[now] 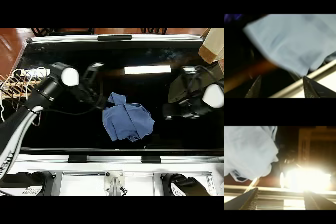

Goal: Fold the shirts.

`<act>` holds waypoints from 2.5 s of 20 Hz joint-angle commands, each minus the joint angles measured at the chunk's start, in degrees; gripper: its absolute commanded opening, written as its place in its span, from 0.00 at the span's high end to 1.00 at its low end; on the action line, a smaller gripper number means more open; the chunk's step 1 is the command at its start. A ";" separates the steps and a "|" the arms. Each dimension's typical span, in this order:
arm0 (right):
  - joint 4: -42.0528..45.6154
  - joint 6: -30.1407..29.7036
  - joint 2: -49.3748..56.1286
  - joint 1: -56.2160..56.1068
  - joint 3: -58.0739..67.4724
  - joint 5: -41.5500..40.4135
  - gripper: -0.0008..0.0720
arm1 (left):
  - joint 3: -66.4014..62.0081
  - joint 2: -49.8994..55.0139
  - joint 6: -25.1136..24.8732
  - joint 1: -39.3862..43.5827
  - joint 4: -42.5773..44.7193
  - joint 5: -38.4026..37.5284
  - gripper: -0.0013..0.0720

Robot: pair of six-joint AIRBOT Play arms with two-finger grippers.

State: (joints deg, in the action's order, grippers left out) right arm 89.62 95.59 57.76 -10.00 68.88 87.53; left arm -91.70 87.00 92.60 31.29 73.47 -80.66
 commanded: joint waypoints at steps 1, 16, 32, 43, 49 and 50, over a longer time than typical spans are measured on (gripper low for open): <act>-15.10 -8.07 10.10 7.89 -0.63 -0.50 0.07 | 12.28 -2.56 -2.10 -10.97 -9.81 -4.33 0.16; -20.63 -15.91 18.14 15.58 -12.24 -8.70 0.07 | 39.63 3.58 -9.05 0.90 -43.78 33.42 0.18; -28.24 -14.69 18.08 14.34 -17.92 -21.79 0.90 | 39.63 -0.79 -16.06 -1.51 -42.23 36.06 0.94; -26.01 -23.76 -6.14 14.64 4.09 -27.04 0.90 | 21.53 -33.94 -15.87 -13.49 -26.77 36.33 0.95; -28.00 -18.60 -23.67 14.64 16.33 -44.61 0.90 | -3.21 -47.32 -11.32 -20.98 -21.86 38.64 0.94; -30.38 -18.67 -25.42 14.64 17.22 -46.16 0.90 | -4.83 -48.39 -11.30 -20.76 -22.27 38.36 0.94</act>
State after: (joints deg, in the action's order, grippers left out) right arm 61.91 74.76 38.94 4.60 81.65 49.45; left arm -88.25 43.46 79.22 12.47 48.93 -43.48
